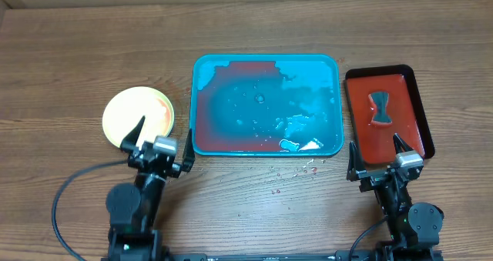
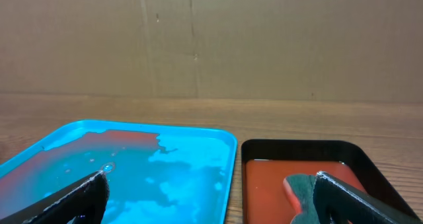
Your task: Clean dirty plates on tray and stack at the side
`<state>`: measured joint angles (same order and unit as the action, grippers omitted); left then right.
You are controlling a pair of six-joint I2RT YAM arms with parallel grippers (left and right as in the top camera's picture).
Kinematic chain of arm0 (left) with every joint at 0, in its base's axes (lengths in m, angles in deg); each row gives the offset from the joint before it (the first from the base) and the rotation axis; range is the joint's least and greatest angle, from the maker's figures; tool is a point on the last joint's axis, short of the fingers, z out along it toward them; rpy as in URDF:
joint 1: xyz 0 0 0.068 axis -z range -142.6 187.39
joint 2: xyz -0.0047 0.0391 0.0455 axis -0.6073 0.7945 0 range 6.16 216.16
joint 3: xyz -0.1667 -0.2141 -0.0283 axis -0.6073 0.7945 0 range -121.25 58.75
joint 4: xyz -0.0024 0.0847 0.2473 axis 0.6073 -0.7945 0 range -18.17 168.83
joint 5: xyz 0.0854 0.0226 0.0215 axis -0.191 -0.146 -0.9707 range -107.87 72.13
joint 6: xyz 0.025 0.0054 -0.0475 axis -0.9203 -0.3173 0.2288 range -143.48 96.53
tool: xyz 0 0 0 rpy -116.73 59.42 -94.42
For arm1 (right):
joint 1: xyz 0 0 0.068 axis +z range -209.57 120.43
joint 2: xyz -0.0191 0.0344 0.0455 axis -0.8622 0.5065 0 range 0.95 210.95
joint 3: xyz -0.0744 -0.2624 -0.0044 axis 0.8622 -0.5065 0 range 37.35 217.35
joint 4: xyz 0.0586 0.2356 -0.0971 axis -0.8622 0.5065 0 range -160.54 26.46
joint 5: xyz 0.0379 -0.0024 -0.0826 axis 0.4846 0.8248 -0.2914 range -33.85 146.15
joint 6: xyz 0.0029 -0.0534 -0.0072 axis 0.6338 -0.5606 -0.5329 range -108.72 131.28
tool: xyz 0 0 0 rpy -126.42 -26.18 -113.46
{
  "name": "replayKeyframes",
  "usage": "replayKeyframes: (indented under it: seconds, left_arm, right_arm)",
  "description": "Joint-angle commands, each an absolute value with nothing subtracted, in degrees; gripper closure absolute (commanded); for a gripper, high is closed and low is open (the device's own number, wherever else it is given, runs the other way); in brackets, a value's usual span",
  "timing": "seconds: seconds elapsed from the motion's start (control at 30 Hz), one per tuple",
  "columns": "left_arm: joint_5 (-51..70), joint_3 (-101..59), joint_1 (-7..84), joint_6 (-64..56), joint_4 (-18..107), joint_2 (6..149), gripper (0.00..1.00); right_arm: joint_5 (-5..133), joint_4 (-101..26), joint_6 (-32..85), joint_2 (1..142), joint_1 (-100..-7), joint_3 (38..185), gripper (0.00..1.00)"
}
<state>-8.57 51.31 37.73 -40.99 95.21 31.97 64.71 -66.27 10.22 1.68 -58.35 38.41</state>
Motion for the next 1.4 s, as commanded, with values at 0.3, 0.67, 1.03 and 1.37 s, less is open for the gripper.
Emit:
replayKeyframes:
  seconds: [0.3,0.67,1.03,1.37]
  left_arm:
    - [-8.1,58.5,32.8,-40.2,87.4,16.7,0.00]
    - [-10.5,58.5,32.9,-39.7,75.1,6.2,0.00]
    - [-10.6,58.5,32.9,-39.7,75.1,6.4,0.00]
    - [-10.6,58.5,32.9,-39.7,75.1,6.4,0.00]
  right_arm:
    - [64.4,-66.6,10.7,1.1,-58.0,37.8,0.00]
    - [64.4,-66.6,10.7,1.1,-58.0,37.8,0.00]
    - [64.4,-66.6,10.7,1.1,-58.0,37.8,0.00]
    - [64.4,-66.6,10.7,1.1,-58.0,37.8,0.00]
